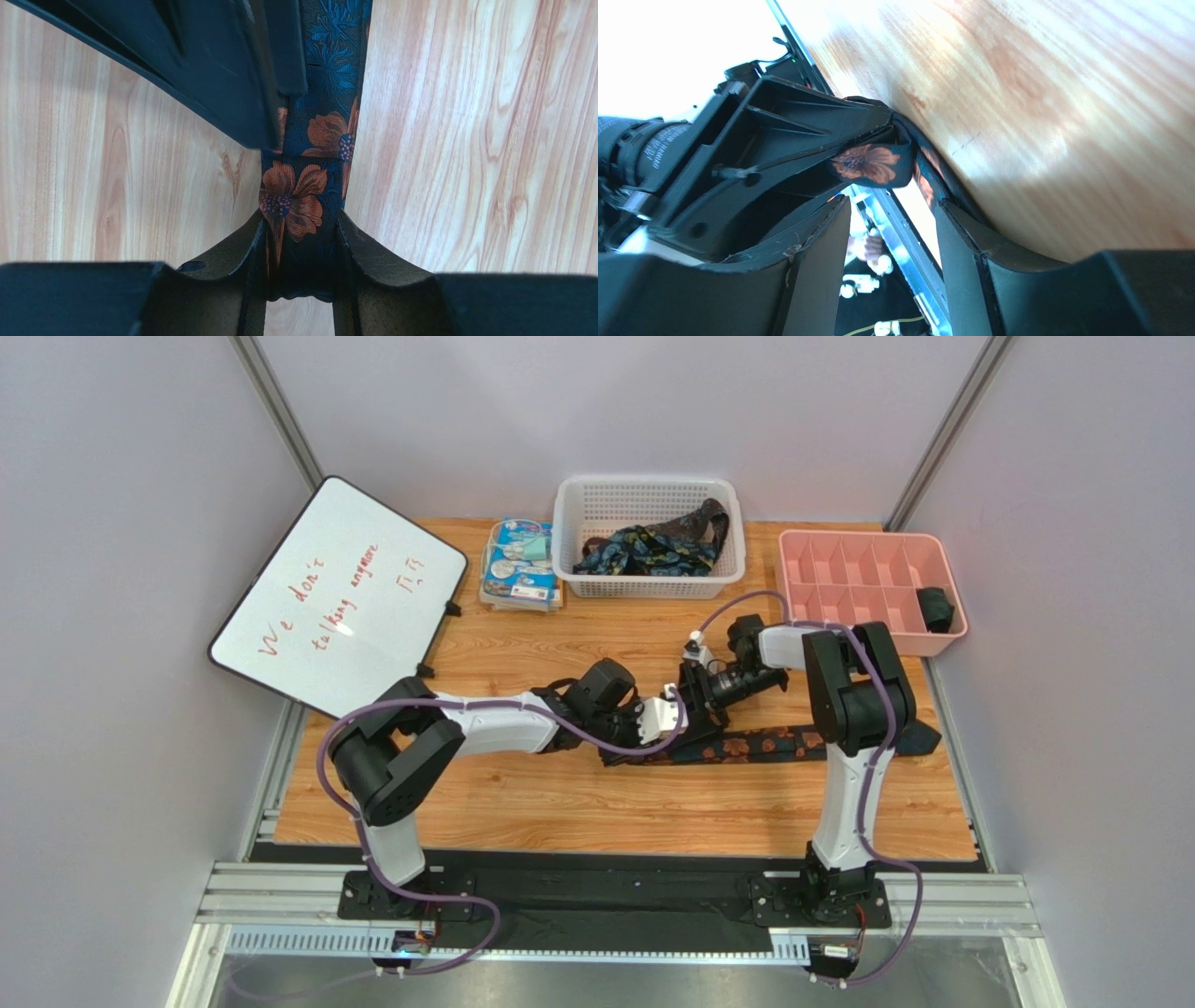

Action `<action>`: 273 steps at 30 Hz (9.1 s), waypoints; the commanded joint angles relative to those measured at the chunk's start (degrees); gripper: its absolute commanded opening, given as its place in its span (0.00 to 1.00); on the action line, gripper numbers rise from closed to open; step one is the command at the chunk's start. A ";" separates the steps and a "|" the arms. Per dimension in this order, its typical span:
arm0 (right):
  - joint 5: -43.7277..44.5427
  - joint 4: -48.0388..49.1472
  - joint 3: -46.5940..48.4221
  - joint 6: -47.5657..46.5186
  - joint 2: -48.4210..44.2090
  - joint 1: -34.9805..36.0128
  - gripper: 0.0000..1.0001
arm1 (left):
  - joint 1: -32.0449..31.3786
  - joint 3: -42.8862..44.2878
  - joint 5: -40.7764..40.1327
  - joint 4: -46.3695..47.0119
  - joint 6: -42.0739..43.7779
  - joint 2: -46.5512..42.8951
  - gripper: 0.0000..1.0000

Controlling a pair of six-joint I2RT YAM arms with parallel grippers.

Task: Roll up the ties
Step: Roll the tie at the center of the board.

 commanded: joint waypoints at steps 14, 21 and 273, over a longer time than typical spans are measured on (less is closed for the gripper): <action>-3.31 2.59 -1.81 4.90 1.67 3.59 0.36 | -3.44 12.43 -7.57 -22.37 -0.75 7.52 0.43; 0.91 0.66 -2.08 3.06 2.64 3.33 0.00 | -3.01 9.37 -8.71 -18.35 -3.65 6.82 0.51; 29.12 -9.36 4.96 -0.11 10.20 1.83 0.00 | 3.33 -7.09 15.29 29.31 -9.28 4.79 0.65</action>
